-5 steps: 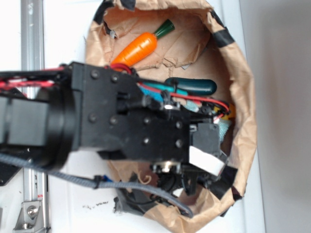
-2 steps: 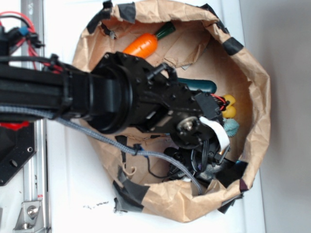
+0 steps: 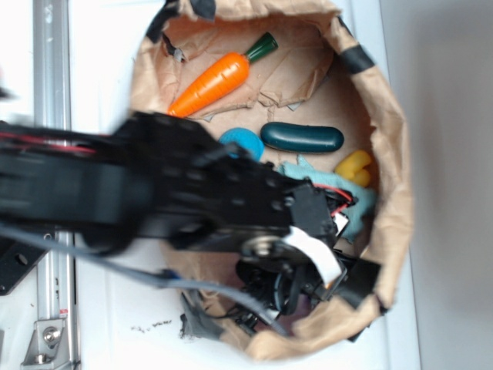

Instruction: Grab the black box.

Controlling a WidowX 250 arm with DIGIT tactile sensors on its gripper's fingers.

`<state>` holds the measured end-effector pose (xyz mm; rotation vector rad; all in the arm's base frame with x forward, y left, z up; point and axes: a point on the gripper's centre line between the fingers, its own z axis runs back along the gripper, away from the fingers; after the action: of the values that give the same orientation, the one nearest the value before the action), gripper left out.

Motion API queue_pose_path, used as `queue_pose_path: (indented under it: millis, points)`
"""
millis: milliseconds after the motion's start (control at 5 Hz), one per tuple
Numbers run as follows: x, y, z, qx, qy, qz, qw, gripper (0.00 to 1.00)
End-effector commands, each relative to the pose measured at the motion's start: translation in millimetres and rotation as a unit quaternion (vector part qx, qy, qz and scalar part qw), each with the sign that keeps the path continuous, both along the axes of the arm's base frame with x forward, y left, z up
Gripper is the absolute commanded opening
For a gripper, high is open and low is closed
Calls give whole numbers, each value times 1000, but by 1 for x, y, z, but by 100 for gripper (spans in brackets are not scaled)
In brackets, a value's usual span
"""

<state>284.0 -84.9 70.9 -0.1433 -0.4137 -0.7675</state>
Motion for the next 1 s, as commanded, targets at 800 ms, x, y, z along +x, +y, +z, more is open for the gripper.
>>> queue_pose_path:
  millis: [800]
  points:
    - [17,-45,-32,-32,62,-67,995,100]
